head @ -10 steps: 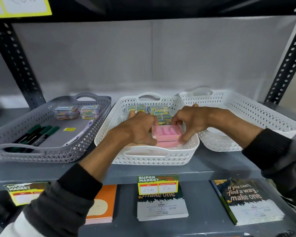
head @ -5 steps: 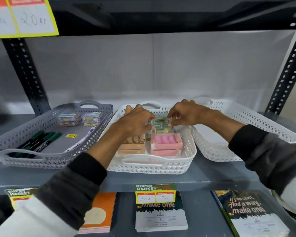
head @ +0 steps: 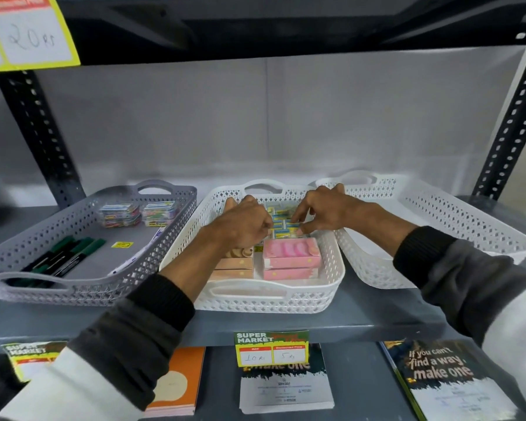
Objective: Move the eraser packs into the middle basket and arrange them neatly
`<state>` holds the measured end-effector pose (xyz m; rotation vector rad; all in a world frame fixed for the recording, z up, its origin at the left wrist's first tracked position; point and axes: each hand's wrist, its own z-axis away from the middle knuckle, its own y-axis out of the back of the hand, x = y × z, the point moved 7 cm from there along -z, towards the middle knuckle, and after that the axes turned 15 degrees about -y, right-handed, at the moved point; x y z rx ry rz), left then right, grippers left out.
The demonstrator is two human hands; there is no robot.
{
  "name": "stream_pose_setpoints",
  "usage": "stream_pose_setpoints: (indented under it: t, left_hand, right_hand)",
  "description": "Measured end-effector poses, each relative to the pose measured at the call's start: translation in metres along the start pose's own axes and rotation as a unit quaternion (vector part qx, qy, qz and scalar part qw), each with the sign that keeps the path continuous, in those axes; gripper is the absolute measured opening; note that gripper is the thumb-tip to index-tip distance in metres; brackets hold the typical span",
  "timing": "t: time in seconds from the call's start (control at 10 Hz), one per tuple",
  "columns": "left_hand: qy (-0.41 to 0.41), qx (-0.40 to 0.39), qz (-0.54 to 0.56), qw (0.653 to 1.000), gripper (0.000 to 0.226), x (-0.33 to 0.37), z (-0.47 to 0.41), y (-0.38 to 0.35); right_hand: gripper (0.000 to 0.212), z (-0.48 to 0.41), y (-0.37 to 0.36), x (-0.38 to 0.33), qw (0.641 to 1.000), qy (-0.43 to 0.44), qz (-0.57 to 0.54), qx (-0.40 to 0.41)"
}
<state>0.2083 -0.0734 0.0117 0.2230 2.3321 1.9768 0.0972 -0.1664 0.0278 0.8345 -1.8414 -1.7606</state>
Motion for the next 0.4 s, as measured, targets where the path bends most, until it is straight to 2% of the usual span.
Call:
stream_pose_setpoints:
  t: [0.4]
  left_hand:
    - [0.009,0.005,0.041,0.999,0.027,0.0048,0.0099,0.0083]
  right_hand:
    - [0.040,0.0085,-0.0008,-0.0055,0.999,-0.031,-0.008,-0.016]
